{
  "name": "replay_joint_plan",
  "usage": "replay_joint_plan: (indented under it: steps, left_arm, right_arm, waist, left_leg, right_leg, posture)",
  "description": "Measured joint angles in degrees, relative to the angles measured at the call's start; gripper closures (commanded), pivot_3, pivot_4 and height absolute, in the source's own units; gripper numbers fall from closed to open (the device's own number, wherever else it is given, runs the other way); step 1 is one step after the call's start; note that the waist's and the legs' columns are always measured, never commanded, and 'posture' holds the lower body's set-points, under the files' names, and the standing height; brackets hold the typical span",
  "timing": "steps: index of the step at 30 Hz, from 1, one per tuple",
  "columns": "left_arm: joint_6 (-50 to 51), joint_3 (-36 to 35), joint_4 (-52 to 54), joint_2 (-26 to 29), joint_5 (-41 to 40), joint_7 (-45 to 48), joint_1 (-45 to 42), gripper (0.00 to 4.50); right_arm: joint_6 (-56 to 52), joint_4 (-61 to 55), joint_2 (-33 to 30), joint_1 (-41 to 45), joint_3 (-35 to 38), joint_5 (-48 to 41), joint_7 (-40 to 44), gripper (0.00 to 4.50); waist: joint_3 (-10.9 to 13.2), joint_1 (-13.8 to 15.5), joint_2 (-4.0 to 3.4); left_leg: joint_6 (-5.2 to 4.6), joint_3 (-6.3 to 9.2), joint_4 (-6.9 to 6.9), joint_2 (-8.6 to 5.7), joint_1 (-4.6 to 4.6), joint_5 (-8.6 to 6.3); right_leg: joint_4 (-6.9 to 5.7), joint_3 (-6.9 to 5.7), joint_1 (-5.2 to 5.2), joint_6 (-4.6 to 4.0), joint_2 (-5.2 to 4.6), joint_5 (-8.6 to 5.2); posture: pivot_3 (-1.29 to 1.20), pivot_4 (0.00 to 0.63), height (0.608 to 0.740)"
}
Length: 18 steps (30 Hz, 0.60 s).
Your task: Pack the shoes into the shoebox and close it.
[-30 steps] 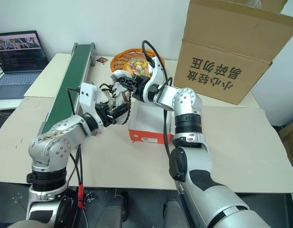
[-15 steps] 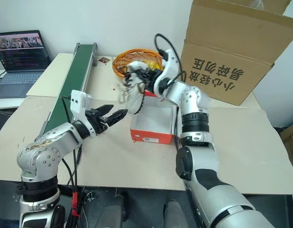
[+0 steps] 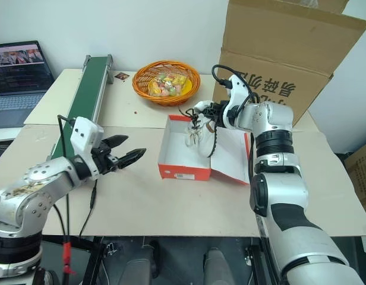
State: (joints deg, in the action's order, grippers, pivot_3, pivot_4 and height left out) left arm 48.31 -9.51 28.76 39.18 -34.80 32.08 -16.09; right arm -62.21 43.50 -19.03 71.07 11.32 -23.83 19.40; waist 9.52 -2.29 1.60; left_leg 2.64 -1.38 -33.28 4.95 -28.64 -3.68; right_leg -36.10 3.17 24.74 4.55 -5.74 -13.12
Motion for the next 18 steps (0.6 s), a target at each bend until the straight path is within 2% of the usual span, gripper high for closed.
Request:
replay_joint_plan:
  steps: [3,6,12,18]
  left_arm:
    - [-4.18,0.03,-0.13,4.14,1.16,5.75,1.52,0.49]
    - [-7.54,0.01,-0.56,6.58,2.01,10.02,1.48,0.49]
    - [-8.78,1.51,-1.40,6.53,2.66,11.94,0.76,0.49]
    - [-8.41,2.59,-0.95,5.65,2.66,11.89,-0.97,0.49]
  right_arm:
    - [-4.56,0.30,0.15,1.65,0.05,0.04,-0.13,3.19]
    - [-4.49,0.53,1.01,2.43,-2.36,1.26,0.60,3.19]
    - [1.21,2.18,1.58,0.50,-10.43,6.87,4.69,3.19]
    - [7.55,7.83,1.61,-0.28,-10.89,10.20,5.71,3.19]
  waist:
    - [0.00,0.00,0.00]
    - [0.00,0.02,-0.01]
    - [0.00,0.26,-0.01]
    - [0.00,0.16,-0.01]
  left_leg:
    - [0.00,-0.01,0.01,0.00,-0.02,0.00]
    - [0.00,-0.02,0.02,0.00,-0.02,0.00]
    - [0.00,-0.04,0.01,-0.01,-0.08,0.00]
    - [-0.01,-0.04,0.00,0.00,-0.06,0.01]
  right_leg:
    - [-0.04,0.00,0.09,-0.03,0.00,0.00]
    - [-0.01,0.00,0.07,-0.05,-0.01,0.00]
    - [-0.03,0.00,0.12,-0.03,-0.02,0.00]
    - [-0.09,0.00,0.12,0.04,0.00,0.04]
  posture:
    - [0.00,0.150,0.721]
    - [0.00,0.150,0.721]
    - [0.00,0.150,0.721]
    - [0.00,0.150,0.721]
